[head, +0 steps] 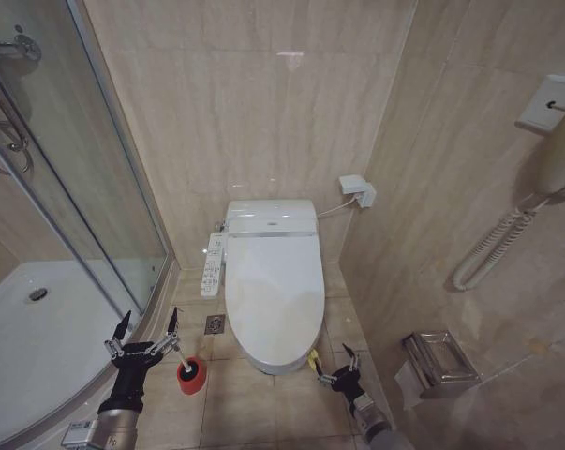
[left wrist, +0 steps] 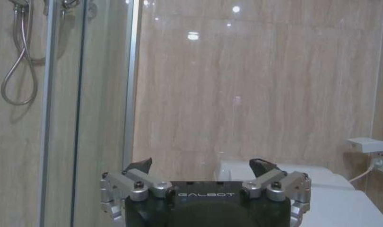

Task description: Open the toilet lid, clean the toilet bowl with a toilet brush, close the toilet lid, and flush.

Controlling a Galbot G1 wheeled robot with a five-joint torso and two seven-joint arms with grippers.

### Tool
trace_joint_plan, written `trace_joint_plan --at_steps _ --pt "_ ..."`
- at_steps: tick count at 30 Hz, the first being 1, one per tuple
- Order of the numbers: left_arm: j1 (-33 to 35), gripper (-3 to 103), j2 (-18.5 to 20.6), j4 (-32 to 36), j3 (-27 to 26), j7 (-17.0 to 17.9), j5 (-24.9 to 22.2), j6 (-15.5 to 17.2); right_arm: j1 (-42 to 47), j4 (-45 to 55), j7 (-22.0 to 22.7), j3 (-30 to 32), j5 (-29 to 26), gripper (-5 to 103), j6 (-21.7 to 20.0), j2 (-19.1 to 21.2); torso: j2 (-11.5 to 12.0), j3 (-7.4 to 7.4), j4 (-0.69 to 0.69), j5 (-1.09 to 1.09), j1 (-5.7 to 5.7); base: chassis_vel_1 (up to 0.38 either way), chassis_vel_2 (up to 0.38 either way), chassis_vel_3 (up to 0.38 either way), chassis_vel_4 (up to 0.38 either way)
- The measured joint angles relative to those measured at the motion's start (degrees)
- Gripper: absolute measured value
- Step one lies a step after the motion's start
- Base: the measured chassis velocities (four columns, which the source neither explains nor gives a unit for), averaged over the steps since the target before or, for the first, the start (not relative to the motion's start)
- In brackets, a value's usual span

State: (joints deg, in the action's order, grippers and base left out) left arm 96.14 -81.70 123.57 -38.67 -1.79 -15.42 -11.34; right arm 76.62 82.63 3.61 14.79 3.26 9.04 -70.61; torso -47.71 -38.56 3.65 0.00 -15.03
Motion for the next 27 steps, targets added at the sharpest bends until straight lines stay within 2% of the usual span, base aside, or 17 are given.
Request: trace_joint_plan --at_steps 13,27 --pt "0.0 100 0.0 0.0 0.0 0.0 0.0 0.0 -1.1 -2.4 -0.2 -1.3 0.7 100 0.4 0.9 0.0 0.00 0.00 0.00 0.00 0.000 0.000 0.000 0.000" --pt "0.0 100 0.0 0.0 0.0 0.0 0.0 0.0 -3.8 -6.7 -0.2 -1.4 1.8 100 1.0 -1.6 0.0 0.00 0.00 0.00 0.00 0.000 0.000 0.000 0.000"
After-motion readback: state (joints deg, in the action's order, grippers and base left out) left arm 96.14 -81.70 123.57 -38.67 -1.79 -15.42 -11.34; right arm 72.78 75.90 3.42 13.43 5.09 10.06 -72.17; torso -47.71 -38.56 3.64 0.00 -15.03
